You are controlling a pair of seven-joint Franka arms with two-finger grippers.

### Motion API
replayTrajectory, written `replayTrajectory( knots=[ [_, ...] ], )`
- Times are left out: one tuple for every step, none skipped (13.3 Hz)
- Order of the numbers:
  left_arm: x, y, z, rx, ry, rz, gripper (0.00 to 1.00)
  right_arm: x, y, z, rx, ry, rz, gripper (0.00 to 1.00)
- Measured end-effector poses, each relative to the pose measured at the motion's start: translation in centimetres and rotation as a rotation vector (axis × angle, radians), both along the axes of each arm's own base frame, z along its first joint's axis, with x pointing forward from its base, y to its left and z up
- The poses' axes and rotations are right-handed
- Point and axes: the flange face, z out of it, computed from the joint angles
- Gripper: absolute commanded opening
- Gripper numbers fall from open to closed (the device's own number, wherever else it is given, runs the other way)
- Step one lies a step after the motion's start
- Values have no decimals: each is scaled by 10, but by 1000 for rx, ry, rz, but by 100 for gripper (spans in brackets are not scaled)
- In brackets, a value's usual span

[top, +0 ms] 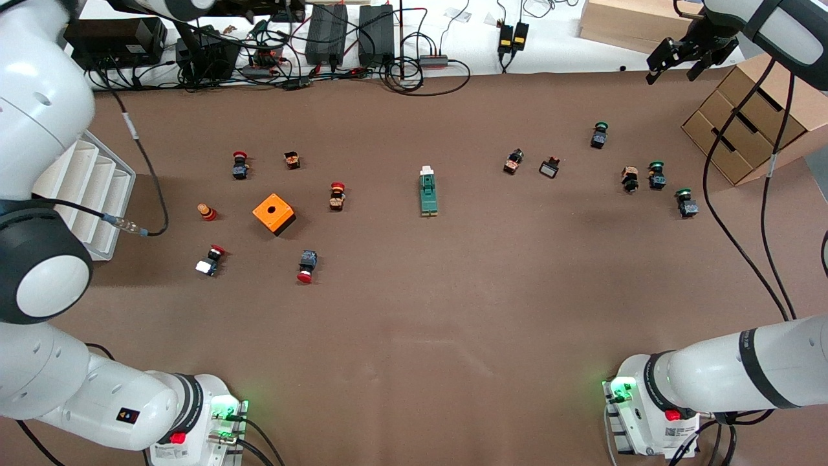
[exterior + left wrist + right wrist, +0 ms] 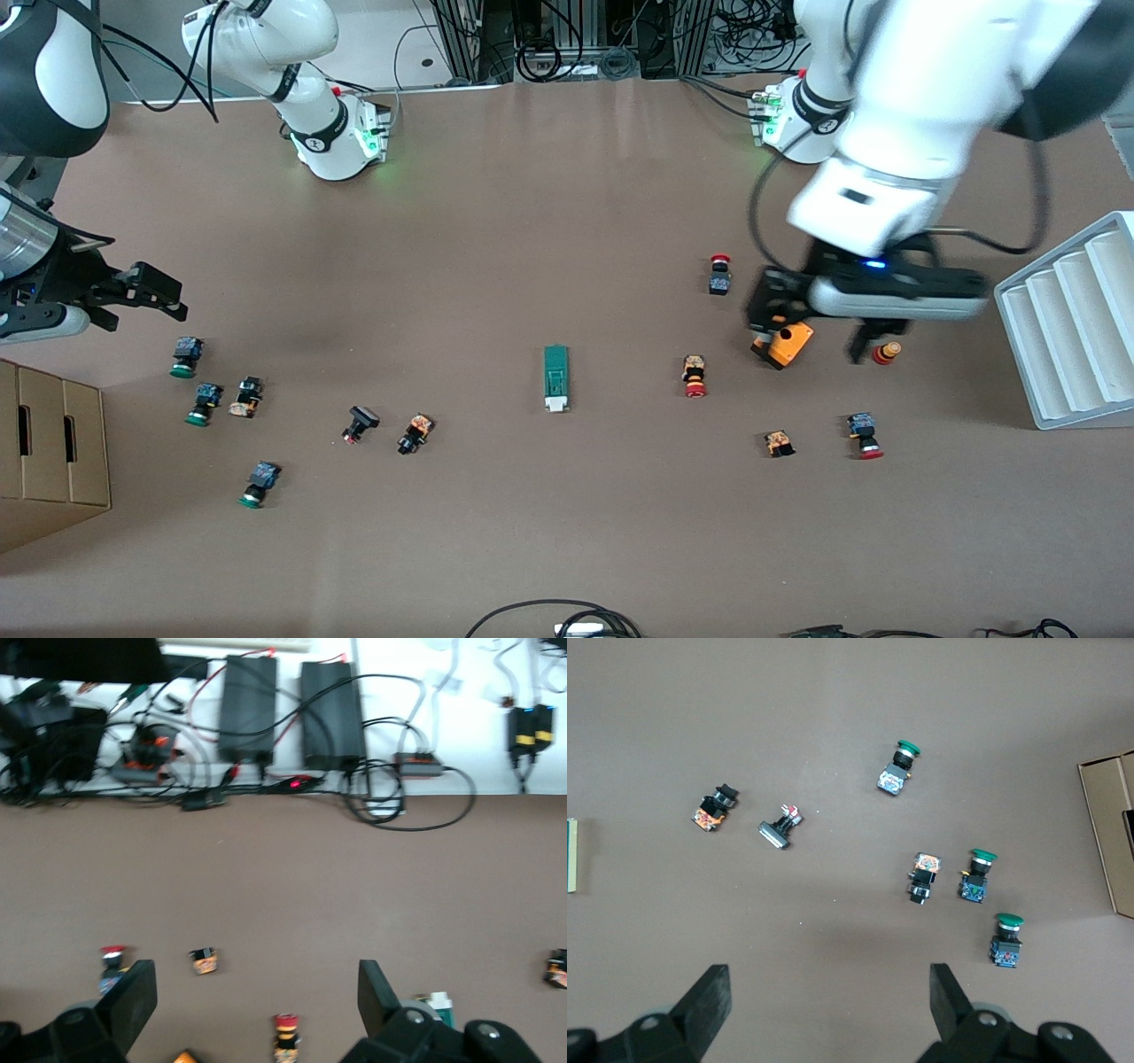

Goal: Close load switch with both arms

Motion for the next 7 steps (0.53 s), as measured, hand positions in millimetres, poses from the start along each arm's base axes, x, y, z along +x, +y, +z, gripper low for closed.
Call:
replayTrajectory(
  knots=[
    [3, 19, -1, -7, 22, 24, 100, 0, 0, 0, 0, 0, 0, 100],
    [7, 38, -3, -12, 42, 47, 100, 0, 0, 0, 0, -1, 0, 100],
    [10, 56, -7, -16, 59, 58, 100, 0, 0, 0, 0, -4, 0, 100],
    [14, 75, -10, -23, 76, 66, 100, 1, 0, 1, 0, -6, -1, 100],
    [18, 94, -15, -36, 98, 84, 100, 1, 0, 1, 0, -7, -1, 100],
    [21, 113, -20, -51, 119, 104, 100, 1, 0, 1, 0, -8, -1, 100],
    [23, 133, -25, -63, 141, 121, 100, 1, 0, 1, -1, -9, -1, 100]
  ],
)
